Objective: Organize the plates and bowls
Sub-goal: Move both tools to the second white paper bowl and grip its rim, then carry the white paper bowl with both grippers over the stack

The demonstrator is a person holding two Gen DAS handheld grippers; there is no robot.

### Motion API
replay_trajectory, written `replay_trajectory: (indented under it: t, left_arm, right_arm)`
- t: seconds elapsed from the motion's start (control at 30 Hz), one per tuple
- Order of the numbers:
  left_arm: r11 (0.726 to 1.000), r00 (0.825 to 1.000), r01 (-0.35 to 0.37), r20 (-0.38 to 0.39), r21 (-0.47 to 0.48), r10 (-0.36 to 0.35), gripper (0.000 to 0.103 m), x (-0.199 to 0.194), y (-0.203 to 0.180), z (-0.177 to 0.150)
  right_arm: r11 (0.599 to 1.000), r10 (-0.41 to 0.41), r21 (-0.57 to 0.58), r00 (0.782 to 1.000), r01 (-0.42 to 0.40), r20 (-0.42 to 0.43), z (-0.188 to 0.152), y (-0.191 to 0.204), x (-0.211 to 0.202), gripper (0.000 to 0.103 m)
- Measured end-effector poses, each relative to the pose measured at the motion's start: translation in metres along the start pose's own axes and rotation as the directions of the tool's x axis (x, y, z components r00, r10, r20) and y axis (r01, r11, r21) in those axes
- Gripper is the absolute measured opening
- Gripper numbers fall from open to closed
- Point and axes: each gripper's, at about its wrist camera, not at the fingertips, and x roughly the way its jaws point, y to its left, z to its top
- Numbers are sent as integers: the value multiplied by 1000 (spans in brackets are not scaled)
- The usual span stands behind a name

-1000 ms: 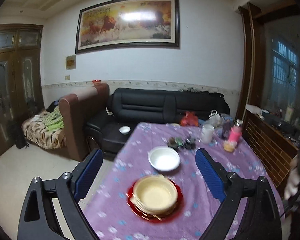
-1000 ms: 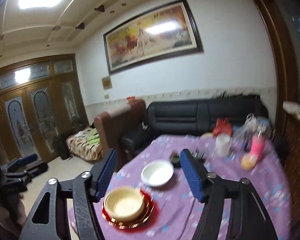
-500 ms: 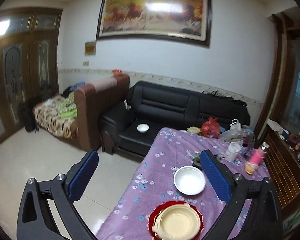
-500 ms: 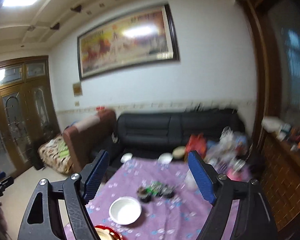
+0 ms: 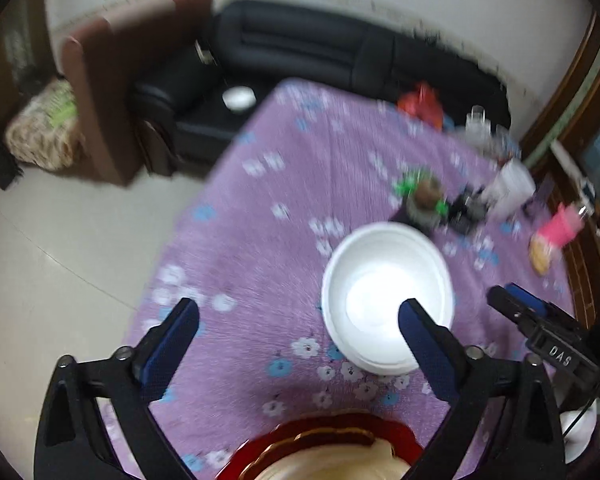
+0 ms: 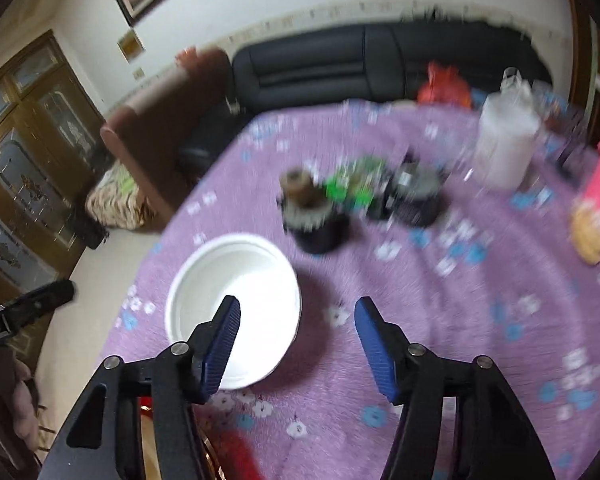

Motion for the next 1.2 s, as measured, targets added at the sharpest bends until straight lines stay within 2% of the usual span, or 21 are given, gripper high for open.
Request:
replay_trajectory:
  t: [0.07, 0.2, 0.23, 0.33, 0.4, 0.47, 0.57, 0.6, 0.8, 0.93, 1.1, 1.2]
  left_arm:
    - [1000, 998, 11, -61, 10, -11, 88, 32, -5, 2]
    - [999, 987, 35, -160, 18, -31, 66, 75, -6, 5]
    - [999, 983, 34, -179, 21, -29, 63, 84, -6, 5]
    - [999, 978, 31, -206, 13, -27, 57, 103, -5, 5]
    - [999, 973, 40, -226, 13, -36, 46, 110, -5, 5]
    - [998, 971, 60, -233, 19, -54, 41, 111, -7, 4]
    - [996, 970, 76, -235, 44, -63, 34, 109, -12, 5]
    - [995, 969, 86, -235, 47, -73, 30, 107, -14, 5]
    - [995, 980, 90, -180, 48, -80, 29, 75, -21, 7]
    - [993, 988, 111, -110, 32, -107, 29, 29, -19, 6]
    - [995, 997, 78, -15, 60, -78, 29, -39, -20, -15]
    - [996, 998, 57, 10, 63, -57, 30, -64, -18, -33]
  right_arm:
    - [1000, 8, 14, 999, -8, -34, -3, -3, 26, 61]
    - [1000, 20, 22, 997, -18, -78, -8, -8, 55, 50]
    - [1000, 18, 16, 996, -17, -85, -9, -9, 61, 49]
    - [1000, 17, 5, 994, -16, -106, -12, -8, 74, 38]
    - [999, 32, 12, 992, -31, -121, -13, -9, 81, 20]
    - [999, 54, 15, 990, -52, -132, -14, -9, 86, 14]
    - [998, 65, 5, 990, -65, -123, -14, -5, 86, 12]
    - [997, 75, 1, 990, -76, -117, -13, -3, 84, 12]
    - [995, 83, -41, 995, -86, -61, -10, 16, 55, 11]
    - [992, 113, -48, 993, -114, -24, -10, 27, 27, 11]
    - [984, 159, -79, 987, -157, 20, -18, 49, -20, 11]
    - [980, 176, -102, 984, -172, 30, -28, 64, -41, 11]
